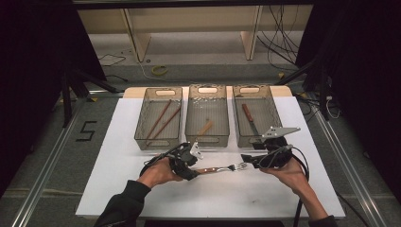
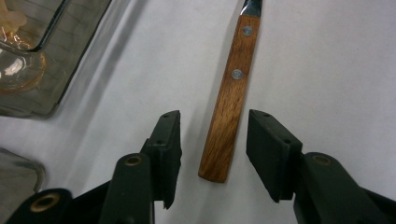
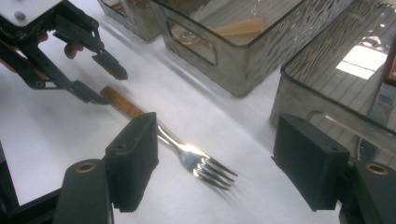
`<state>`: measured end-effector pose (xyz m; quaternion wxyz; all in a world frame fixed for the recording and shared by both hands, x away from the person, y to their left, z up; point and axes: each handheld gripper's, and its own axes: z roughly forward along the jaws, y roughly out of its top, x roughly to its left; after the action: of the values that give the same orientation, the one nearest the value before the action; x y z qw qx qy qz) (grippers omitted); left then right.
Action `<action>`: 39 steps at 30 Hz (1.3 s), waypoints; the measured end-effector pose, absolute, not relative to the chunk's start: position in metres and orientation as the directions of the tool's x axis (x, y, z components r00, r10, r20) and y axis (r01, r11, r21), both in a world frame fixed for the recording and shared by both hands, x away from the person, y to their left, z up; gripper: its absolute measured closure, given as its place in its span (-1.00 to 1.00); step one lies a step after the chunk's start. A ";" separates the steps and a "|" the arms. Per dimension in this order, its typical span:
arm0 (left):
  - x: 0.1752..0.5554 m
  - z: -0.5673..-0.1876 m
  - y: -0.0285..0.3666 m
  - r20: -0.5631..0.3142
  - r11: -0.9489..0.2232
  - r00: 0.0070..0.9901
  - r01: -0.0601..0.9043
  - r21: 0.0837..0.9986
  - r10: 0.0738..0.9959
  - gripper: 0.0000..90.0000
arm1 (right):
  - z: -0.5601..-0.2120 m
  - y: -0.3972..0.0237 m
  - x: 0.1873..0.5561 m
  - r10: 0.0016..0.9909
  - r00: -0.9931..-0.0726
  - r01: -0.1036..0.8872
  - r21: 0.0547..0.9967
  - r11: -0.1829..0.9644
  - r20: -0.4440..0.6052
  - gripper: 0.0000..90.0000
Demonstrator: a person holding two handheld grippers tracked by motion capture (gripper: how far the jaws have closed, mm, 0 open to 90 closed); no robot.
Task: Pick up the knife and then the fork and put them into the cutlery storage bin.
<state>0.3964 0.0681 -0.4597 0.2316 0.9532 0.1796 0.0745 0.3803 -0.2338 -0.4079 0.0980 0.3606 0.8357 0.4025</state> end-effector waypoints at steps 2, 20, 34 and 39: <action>0.397 -0.460 0.067 0.060 -0.836 0.928 0.303 0.458 0.369 0.25 | -0.409 -0.234 0.379 0.682 -0.721 0.524 0.739 0.423 0.122 -0.30; 0.398 -0.466 0.061 0.030 -0.875 0.943 0.296 0.384 0.332 0.51 | -0.412 -0.234 0.379 0.683 -0.718 0.531 0.738 0.415 0.132 -0.30; 0.392 -0.465 0.058 0.095 -0.904 0.962 0.203 0.375 0.255 0.65 | -0.413 -0.233 0.379 0.683 -0.718 0.530 0.739 0.416 0.131 -0.30; 0.389 -0.464 0.059 0.095 -0.899 0.965 0.189 0.394 0.245 0.66 | -0.412 -0.233 0.379 0.680 -0.721 0.529 0.741 0.414 0.135 -0.30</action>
<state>0.3894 0.0585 -0.4644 0.1945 0.9719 0.1115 0.0713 0.3790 -0.2327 -0.4118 0.0935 0.3617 0.8356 0.4027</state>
